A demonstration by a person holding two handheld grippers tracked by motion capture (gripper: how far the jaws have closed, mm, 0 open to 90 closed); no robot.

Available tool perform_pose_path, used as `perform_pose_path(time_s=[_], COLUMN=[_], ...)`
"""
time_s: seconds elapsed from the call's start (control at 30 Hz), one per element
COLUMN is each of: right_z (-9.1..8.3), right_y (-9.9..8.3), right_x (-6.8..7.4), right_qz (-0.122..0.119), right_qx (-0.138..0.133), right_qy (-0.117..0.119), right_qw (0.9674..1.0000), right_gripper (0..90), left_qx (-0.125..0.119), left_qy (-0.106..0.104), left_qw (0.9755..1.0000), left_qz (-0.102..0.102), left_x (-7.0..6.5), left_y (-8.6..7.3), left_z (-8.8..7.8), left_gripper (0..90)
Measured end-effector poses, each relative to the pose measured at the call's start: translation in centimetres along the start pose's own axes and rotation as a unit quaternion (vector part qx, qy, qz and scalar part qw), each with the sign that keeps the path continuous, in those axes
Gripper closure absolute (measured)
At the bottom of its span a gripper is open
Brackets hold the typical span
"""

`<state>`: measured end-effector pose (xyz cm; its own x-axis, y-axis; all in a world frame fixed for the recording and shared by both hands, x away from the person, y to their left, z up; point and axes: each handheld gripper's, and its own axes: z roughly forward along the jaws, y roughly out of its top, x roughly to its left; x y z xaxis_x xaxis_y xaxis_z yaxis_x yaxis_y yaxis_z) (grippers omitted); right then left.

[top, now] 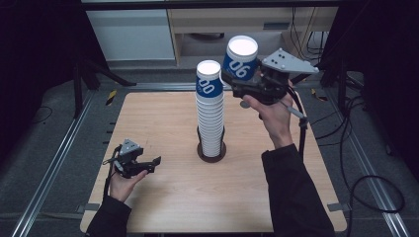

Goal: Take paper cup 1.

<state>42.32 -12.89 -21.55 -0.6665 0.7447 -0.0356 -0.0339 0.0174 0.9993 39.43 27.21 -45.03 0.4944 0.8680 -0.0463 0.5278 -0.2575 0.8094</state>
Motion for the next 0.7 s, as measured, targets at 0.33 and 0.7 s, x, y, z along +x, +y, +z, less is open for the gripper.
perform_pose_path(time_s=[0.33, 0.7], right_z=[-3.1, -4.8], right_y=[-4.8, -8.6], right_x=[-1.5, -1.6], right_qz=[0.018, 0.014], right_qx=[0.03, 0.072], right_qy=[-0.002, 0.011], right_qw=[0.9994, 0.9973], right_gripper=[20.5, 20.5], left_qx=[0.003, 0.002], left_qy=[-0.001, -0.009], left_qw=[1.0, 0.9999], left_qz=[0.003, 0.006], left_x=[-0.2, -0.3], left_y=[0.0, 0.2], left_z=[0.0, -0.1], left_gripper=[18.5, 18.5])
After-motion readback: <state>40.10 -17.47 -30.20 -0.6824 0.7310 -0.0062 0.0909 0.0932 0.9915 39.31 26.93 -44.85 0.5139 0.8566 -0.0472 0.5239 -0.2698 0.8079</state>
